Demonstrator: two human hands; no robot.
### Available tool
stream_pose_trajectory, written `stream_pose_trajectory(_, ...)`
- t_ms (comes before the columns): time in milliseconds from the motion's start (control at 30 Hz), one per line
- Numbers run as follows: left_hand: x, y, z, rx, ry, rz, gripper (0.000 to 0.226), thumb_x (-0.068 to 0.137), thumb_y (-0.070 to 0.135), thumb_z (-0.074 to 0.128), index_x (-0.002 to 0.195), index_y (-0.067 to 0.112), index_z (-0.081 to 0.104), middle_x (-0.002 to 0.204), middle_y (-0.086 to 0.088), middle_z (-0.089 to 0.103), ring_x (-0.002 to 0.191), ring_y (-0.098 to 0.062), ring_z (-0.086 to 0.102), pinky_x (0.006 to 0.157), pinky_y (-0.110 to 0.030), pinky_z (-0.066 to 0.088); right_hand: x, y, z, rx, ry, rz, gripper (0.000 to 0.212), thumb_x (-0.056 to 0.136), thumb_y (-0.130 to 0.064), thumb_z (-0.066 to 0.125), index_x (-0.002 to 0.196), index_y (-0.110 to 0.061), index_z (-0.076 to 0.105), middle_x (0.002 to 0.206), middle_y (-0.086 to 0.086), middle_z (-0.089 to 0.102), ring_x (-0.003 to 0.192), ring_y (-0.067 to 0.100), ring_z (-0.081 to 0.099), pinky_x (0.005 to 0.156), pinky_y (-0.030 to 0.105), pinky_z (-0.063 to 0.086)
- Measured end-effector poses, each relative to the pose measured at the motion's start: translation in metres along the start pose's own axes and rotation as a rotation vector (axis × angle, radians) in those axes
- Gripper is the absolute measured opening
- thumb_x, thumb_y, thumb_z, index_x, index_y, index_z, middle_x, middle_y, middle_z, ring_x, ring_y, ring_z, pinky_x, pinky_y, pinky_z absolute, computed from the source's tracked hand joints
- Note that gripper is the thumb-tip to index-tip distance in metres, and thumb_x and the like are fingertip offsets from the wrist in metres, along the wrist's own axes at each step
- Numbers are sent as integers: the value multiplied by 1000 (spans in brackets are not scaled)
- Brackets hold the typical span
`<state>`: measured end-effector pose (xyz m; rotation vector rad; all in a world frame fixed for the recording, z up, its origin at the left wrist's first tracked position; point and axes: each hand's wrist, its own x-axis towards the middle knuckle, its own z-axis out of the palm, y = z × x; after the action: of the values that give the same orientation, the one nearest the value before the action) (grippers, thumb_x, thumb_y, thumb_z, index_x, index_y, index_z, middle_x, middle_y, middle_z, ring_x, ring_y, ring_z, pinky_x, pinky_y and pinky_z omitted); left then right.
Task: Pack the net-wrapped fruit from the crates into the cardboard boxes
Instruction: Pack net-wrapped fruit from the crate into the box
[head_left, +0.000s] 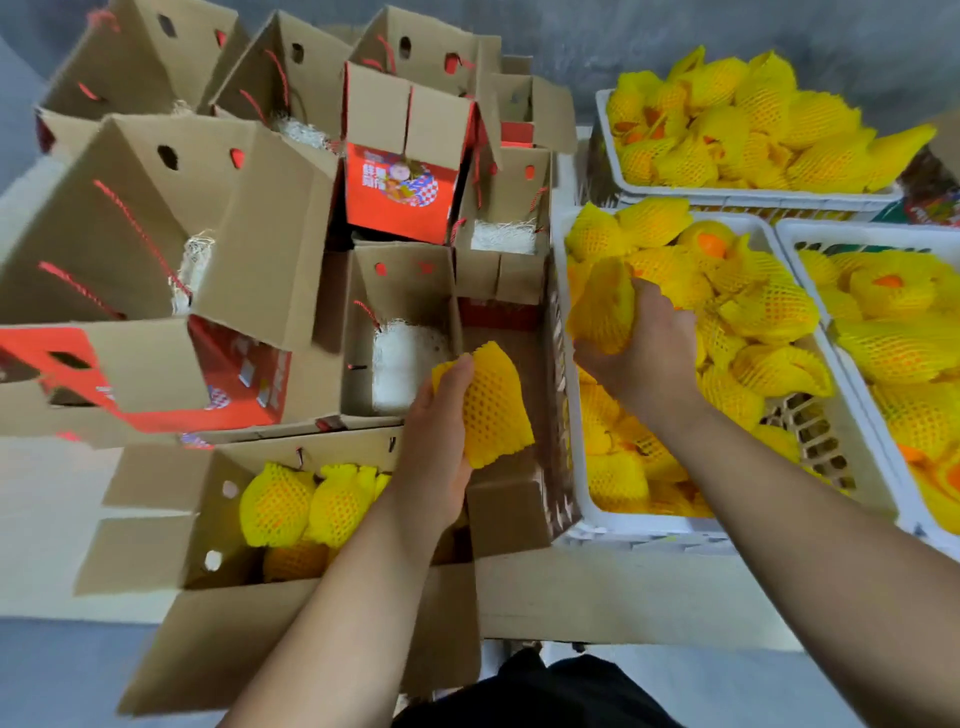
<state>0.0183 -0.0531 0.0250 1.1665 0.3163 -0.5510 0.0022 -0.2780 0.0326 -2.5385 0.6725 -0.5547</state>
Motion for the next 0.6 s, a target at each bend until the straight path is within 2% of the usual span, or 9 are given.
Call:
stream_pose_trajectory(67, -7, 9, -26, -1, 38, 23, 34, 95, 46, 67, 124, 27, 65, 112, -4, 76, 95, -18, 75, 73, -34, 60, -29, -43, 7, 200, -23, -66, 72, 69, -49, 79, 126, -11, 57, 109, 13, 68, 103, 40, 62, 87, 50, 48)
stream_pose_trajectory(133, -13, 15, -47, 36, 33, 25, 32, 94, 49, 69, 120, 31, 66, 111, -3, 76, 94, -17, 76, 74, -36, 62, -59, -81, 15, 423, -120, -91, 70, 69, -41, 84, 127, -14, 56, 112, 9, 66, 105, 30, 64, 87, 46, 51)
stream_pose_trajectory(233, -21, 25, -77, 106, 6, 44, 35, 84, 56, 75, 113, 37, 70, 108, -2, 77, 103, -24, 74, 90, -47, 60, -97, -118, 25, 654, -307, -98, 77, 72, -21, 82, 139, -23, 44, 120, -18, 58, 111, 1, 59, 89, 22, 51)
stream_pose_trajectory(267, -25, 29, -89, 121, 6, 59, 37, 80, 57, 75, 110, 37, 72, 107, -2, 78, 103, -25, 74, 91, -48, 60, -106, -127, 29, 738, -394, -58, 75, 73, -18, 78, 139, -27, 43, 119, -19, 60, 109, 1, 61, 87, 23, 54)
stream_pose_trajectory(333, -32, 37, -119, 183, 4, 105, 43, 77, 61, 73, 112, 35, 72, 106, 3, 78, 102, -18, 74, 93, -44, 60, -120, -147, 38, 874, -545, 64, 65, 76, -22, 70, 135, -33, 45, 117, -1, 66, 105, 17, 67, 85, 39, 59)
stream_pose_trajectory(400, -39, 45, -145, 281, -7, 173, 50, 79, 65, 69, 120, 35, 69, 107, 11, 76, 101, -9, 73, 91, -33, 60, -129, -163, 47, 840, -537, 75, 48, 78, -33, 69, 122, -40, 52, 109, -1, 70, 96, 11, 69, 80, 33, 59)
stream_pose_trajectory(467, -43, 50, -168, 249, 5, 177, 56, 76, 66, 72, 121, 34, 69, 111, 7, 77, 106, -15, 73, 94, -40, 58, -138, -170, 58, 712, -442, 46, 33, 81, -49, 70, 109, -36, 60, 95, -12, 71, 82, -4, 67, 67, 16, 52)
stream_pose_trajectory(500, -44, 52, -177, 232, 25, 178, 54, 74, 66, 74, 118, 36, 71, 112, 4, 77, 106, -17, 73, 94, -43, 58, -143, -169, 65, 660, -399, 63, 30, 82, -55, 69, 100, -32, 63, 84, -16, 71, 75, -6, 66, 61, 13, 49)
stream_pose_trajectory(600, -46, 54, -204, 218, 95, 161, 34, 82, 65, 72, 108, 43, 70, 111, 8, 76, 106, -17, 73, 89, -41, 60, -157, -161, 85, 493, -431, 228, 38, 80, -65, 69, 78, -27, 66, 65, -15, 68, 63, 5, 68, 60, 33, 57)
